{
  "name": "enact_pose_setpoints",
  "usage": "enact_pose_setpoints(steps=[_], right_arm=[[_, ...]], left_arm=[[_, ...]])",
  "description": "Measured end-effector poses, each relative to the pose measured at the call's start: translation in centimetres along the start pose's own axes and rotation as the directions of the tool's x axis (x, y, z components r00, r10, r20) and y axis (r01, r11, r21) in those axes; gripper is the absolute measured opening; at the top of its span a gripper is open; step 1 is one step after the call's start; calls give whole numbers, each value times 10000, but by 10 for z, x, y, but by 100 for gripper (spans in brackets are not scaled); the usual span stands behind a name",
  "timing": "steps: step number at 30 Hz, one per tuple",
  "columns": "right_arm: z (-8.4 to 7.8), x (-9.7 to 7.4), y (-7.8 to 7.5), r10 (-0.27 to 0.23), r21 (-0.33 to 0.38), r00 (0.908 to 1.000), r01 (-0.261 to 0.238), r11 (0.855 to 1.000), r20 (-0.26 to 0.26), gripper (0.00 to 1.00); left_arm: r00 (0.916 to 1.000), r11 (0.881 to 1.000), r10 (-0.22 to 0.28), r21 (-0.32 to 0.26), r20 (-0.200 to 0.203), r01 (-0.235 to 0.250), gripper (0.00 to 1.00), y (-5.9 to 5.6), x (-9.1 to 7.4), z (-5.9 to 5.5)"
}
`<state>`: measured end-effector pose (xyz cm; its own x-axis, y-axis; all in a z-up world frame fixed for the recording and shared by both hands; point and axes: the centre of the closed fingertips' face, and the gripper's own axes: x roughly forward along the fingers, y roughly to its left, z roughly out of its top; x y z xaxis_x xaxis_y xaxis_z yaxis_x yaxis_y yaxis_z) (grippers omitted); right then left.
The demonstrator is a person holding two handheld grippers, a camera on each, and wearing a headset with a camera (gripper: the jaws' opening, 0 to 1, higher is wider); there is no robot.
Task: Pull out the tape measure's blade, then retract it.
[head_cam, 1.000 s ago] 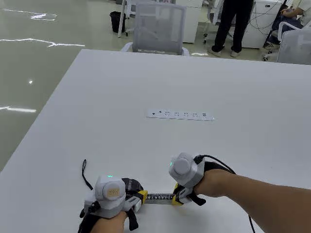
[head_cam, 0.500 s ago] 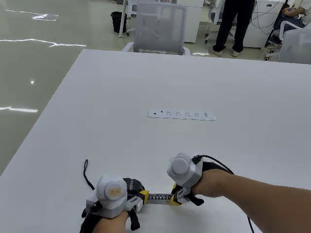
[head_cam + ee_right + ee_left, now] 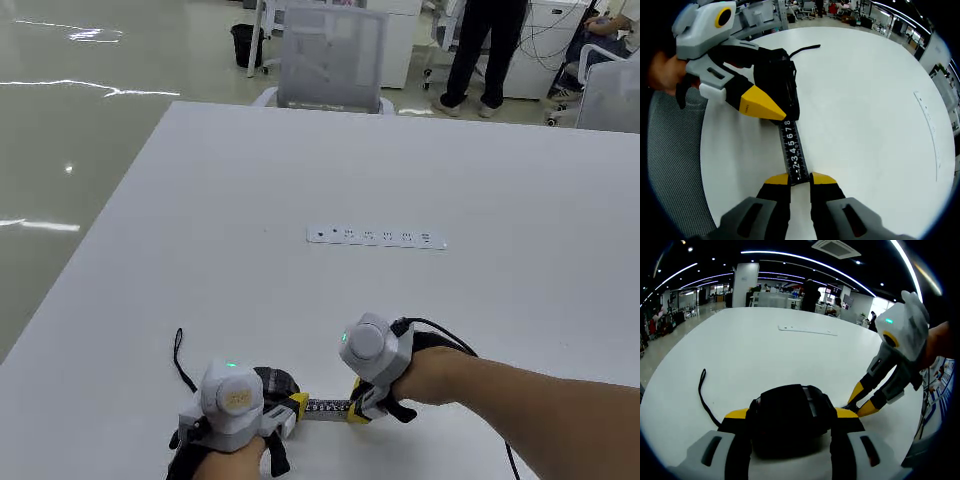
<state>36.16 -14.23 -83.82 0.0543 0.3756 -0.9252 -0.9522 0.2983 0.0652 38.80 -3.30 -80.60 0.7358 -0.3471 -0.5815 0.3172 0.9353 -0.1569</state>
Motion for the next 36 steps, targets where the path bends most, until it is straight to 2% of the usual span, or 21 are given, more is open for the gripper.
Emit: enact_pose_setpoints(steps=[26, 36], right_arm=[[12, 5, 3, 159, 34, 9995, -160, 9999, 288, 13], [14, 4, 5, -49, -138, 9991, 54, 9999, 413, 13]], left_arm=[[10000, 10000, -68, -3, 10, 68, 60, 0, 0, 0], [9999, 9999, -99, -77, 51, 100, 60, 0, 0, 0]])
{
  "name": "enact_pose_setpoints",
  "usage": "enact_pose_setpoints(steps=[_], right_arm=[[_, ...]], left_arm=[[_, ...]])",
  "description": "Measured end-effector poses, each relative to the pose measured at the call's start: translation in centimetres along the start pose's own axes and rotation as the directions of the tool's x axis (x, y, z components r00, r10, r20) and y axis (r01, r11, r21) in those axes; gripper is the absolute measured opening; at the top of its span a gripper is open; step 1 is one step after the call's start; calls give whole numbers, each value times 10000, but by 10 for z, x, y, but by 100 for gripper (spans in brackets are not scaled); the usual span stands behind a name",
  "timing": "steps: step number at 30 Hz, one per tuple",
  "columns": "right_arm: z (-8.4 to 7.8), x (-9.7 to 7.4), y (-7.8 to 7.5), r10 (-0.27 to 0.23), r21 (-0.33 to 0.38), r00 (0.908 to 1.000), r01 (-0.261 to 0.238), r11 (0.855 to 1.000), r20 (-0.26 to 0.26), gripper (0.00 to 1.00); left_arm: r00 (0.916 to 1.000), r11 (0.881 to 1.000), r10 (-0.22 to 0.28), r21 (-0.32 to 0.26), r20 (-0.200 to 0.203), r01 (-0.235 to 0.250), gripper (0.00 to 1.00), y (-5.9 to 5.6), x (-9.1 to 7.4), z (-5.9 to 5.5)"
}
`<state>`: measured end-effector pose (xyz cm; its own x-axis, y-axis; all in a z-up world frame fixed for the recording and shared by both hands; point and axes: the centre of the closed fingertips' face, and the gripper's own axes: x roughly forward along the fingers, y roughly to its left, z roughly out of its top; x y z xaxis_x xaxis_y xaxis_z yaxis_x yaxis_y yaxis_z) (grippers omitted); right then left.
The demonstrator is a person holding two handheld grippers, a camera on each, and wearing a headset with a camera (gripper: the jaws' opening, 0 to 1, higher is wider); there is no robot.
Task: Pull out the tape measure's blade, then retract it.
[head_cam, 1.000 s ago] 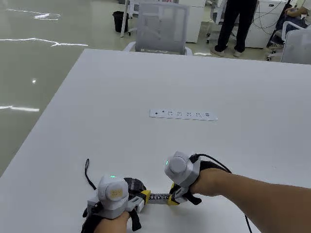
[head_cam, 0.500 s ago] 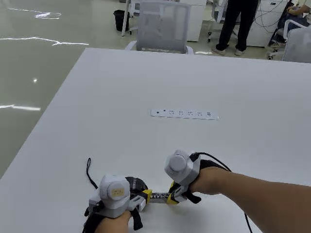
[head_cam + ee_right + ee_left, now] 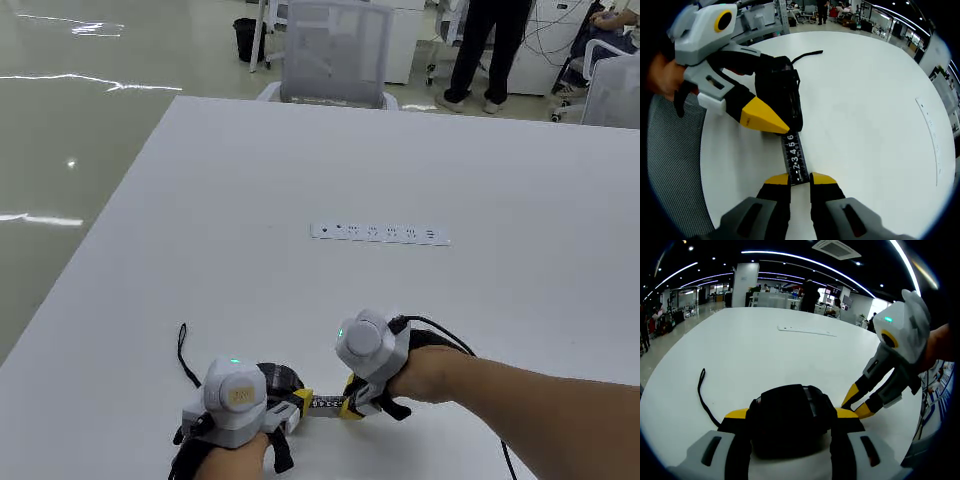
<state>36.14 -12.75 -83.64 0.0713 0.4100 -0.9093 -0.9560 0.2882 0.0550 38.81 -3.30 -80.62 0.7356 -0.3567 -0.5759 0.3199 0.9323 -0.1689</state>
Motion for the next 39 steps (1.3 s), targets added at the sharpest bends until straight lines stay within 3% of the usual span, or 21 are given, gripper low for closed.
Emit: enact_pose_setpoints(steps=[20, 39], right_arm=[[0, -2, 1, -215, -428, 9997, 211, 9989, -84, 13], [14, 3, 1, -69, -276, 9993, 80, 9996, 374, 12]], left_arm=[[10000, 10000, -2, -8, 21, 2, 60, 0, 0, 0], [9999, 9996, -91, -283, 57, 92, 60, 1, -1, 1]])
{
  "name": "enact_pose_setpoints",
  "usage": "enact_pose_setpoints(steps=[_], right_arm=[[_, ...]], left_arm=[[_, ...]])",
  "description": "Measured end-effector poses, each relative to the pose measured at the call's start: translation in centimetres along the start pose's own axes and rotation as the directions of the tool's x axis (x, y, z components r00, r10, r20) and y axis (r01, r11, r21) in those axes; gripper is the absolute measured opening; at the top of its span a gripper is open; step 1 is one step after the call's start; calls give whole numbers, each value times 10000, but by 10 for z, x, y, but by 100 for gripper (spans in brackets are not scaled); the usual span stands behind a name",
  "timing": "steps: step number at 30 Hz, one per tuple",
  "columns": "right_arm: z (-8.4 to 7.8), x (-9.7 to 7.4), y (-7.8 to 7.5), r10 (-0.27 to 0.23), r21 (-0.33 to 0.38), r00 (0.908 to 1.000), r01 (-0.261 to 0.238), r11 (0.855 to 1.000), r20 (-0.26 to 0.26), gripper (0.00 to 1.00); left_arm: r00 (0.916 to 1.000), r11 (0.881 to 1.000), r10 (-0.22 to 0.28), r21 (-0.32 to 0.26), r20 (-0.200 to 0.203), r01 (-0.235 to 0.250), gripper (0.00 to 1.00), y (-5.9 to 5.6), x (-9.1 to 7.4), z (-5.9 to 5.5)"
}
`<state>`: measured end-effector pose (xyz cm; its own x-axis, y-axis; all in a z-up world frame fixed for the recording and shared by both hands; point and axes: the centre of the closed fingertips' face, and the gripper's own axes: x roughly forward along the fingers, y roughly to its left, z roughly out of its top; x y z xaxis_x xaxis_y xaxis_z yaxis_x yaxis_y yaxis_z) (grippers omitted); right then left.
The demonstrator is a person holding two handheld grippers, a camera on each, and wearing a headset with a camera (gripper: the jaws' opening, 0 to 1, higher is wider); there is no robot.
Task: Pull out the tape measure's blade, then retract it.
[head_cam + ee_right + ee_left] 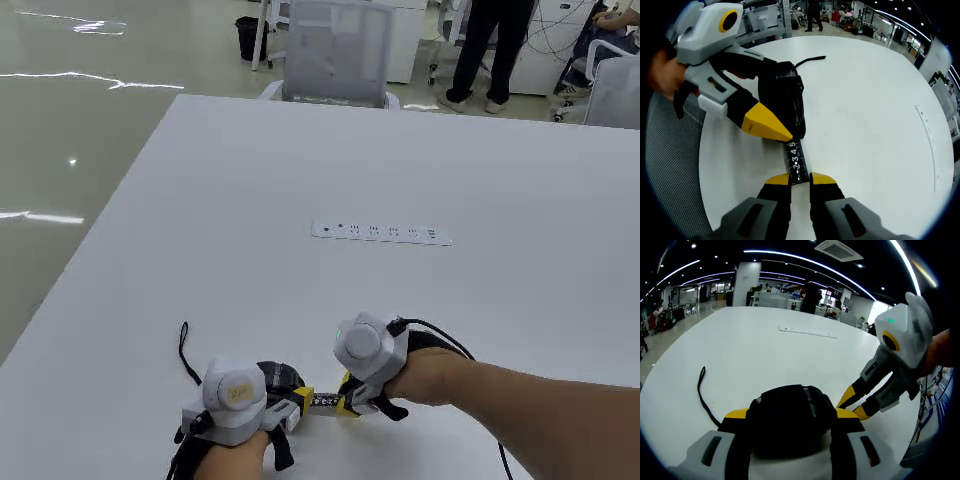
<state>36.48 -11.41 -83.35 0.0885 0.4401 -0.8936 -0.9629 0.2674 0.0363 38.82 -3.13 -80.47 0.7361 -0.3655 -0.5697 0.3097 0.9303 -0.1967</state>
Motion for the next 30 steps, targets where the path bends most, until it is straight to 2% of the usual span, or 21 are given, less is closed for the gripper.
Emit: enact_pose_setpoints(steps=[16, 28, 30], right_arm=[[15, 8, 6, 94, -114, 9996, -91, 9999, 273, 13], [25, 15, 7, 160, -226, 9986, -149, 9996, 510, 13], [27, 15, 9, 298, -204, 9971, -285, 9994, 694, 13]], left_arm=[[9990, 9989, -354, -304, 280, 362, 59, 1, -3, 1], [9987, 9984, -417, -371, 282, 427, 59, 1, -2, 1], [9987, 9984, -423, -371, 289, 434, 59, 1, -2, 1]])
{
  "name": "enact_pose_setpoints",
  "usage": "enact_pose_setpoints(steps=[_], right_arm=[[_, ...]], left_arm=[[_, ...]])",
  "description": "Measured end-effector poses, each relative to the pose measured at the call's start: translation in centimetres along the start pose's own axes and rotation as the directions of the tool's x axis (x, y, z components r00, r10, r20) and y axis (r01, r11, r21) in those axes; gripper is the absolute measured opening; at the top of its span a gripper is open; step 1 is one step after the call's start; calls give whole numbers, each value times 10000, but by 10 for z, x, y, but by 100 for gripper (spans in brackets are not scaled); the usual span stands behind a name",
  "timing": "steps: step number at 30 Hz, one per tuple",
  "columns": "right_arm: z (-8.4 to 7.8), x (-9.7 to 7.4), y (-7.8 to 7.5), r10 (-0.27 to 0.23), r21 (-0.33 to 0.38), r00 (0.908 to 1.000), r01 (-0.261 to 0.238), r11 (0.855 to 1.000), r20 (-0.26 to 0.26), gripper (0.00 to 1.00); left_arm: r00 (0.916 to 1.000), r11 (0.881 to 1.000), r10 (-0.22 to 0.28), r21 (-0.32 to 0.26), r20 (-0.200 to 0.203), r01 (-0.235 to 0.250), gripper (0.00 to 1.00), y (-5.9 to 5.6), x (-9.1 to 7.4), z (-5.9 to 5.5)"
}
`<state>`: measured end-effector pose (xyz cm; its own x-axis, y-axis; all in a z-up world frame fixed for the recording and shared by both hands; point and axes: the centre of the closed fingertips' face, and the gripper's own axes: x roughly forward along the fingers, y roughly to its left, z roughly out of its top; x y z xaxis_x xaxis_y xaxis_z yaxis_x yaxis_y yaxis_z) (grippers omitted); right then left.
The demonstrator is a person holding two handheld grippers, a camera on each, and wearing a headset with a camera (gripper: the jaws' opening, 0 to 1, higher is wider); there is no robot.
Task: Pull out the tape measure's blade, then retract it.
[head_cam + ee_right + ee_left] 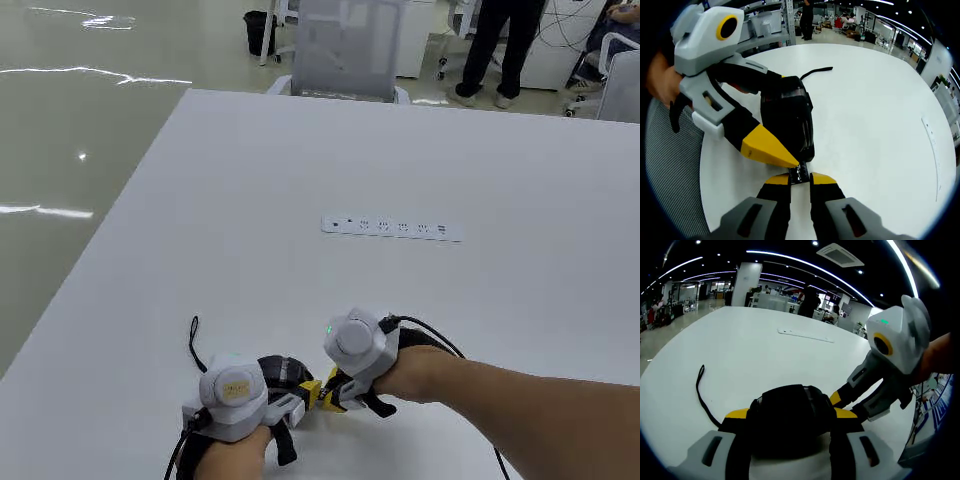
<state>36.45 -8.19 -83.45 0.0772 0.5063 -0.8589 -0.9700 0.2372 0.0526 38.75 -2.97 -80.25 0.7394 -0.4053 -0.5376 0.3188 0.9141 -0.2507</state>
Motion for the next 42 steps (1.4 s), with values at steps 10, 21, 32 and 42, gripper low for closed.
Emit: enact_pose_setpoints(steps=[10, 21, 32, 42], right_arm=[[7, 2, 2, 67, -103, 9979, -61, 9999, 640, 13], [9, 1, 3, 141, -440, 9951, -99, 9990, 981, 15], [-7, -2, 7, 157, -674, 9982, -118, 9977, 582, 17], [0, 1, 7, -41, -771, 9965, 105, 9970, 829, 3]], left_arm=[[10000, 10000, -27, -32, 33, 28, 59, -1, -1, 1], [10000, 10000, -56, 18, 59, 56, 59, 0, 0, 1], [10000, 9999, -63, 137, 58, 62, 59, -1, 0, 0], [10000, 9998, -91, 158, 37, 91, 59, -1, 0, -1]])
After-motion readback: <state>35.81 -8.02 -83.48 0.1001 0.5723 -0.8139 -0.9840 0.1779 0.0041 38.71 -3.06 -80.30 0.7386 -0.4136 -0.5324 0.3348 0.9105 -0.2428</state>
